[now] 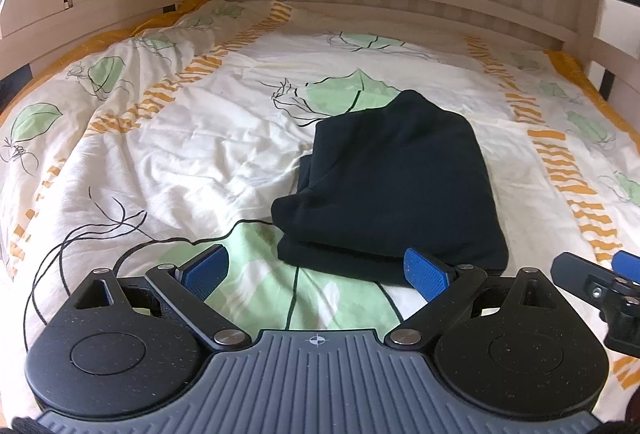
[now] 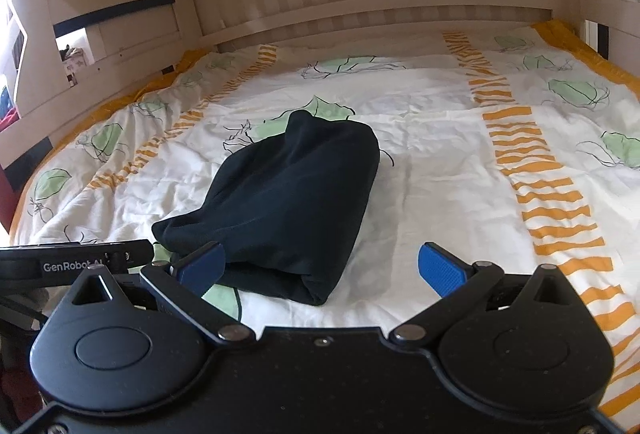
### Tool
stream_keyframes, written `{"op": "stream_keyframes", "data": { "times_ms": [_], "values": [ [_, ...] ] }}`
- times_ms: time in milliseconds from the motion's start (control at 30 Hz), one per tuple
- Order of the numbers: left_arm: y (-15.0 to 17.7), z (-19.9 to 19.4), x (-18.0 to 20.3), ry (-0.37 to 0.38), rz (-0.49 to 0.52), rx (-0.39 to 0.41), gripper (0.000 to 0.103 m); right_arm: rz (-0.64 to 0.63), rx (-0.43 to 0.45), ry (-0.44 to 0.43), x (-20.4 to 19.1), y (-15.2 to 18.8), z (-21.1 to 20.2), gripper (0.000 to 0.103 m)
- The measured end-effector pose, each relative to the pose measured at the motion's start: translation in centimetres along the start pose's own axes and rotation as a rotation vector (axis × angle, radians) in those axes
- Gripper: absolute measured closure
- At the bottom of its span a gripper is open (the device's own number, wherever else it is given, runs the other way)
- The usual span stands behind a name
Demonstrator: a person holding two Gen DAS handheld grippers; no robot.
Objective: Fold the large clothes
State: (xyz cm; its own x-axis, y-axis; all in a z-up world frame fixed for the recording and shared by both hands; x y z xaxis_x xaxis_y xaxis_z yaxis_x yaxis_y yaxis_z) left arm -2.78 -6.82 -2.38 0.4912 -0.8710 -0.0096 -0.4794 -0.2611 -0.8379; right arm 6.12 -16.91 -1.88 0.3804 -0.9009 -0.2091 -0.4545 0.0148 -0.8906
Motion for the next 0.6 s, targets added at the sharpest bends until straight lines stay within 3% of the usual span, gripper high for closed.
{"op": "stream_keyframes", "data": {
  "times_ms": [600],
  "values": [
    [0.42,-0.15,-0.16,0.02,-0.016,-0.004,0.008,0.03,-0.049,0.007,-0.07,0.67,0.1,0.001]
  ]
}}
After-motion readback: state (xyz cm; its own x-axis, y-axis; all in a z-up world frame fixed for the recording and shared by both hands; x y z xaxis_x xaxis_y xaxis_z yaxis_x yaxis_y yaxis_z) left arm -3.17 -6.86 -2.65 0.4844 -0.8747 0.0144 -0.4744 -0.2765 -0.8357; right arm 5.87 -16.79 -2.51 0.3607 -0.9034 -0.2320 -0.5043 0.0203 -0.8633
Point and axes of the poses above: each gripper's, at about its wrist camera, not at the fingertips, and z roughly the way its jaws point, x to its right, y to its underside, the point moved 8 cm from there along z, roughly the way its jaws point, and after that the axes turned 8 degrees about x, right-handed, at the moved point
